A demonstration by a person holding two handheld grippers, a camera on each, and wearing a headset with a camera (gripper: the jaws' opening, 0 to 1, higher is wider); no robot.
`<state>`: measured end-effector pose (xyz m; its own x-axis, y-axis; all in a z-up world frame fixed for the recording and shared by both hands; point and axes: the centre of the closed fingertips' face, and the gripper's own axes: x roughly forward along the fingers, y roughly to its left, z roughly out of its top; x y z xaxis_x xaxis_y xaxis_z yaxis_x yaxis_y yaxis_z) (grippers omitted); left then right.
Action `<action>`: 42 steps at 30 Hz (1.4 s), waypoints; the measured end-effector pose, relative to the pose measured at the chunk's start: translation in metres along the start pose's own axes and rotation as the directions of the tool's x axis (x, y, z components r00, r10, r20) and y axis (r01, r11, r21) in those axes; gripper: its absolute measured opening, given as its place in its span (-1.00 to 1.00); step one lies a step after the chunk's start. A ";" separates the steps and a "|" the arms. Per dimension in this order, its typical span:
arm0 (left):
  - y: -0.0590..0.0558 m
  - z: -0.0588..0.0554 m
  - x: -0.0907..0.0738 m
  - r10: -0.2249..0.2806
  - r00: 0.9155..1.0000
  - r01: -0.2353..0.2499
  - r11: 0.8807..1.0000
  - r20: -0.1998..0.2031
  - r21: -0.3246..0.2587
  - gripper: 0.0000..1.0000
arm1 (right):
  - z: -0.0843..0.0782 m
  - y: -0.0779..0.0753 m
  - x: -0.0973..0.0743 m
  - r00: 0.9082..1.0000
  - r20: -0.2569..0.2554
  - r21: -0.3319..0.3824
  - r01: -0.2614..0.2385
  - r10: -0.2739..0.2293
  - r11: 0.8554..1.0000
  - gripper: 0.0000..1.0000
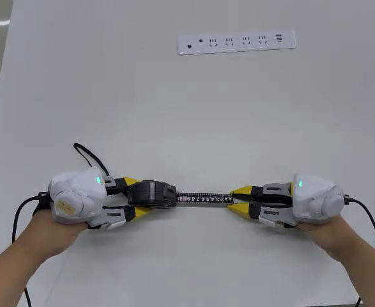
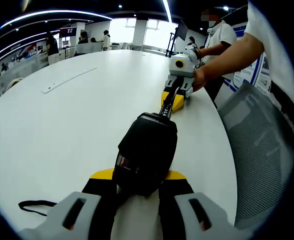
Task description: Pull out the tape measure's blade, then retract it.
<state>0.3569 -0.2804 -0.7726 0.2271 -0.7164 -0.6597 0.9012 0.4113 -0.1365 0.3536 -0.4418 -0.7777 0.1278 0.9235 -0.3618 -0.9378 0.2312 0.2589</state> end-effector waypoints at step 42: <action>-0.003 0.004 0.000 -0.001 1.000 0.001 1.000 -0.003 0.003 -0.43 | -0.009 -0.007 -0.030 0.999 0.013 0.025 0.030 -0.030 0.999 -0.84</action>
<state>0.3553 -0.2842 -0.7692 0.2250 -0.7151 -0.6619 0.9024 0.4091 -0.1352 0.3531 -0.4734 -0.7765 0.1600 0.9200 -0.3579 -0.9254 0.2660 0.2701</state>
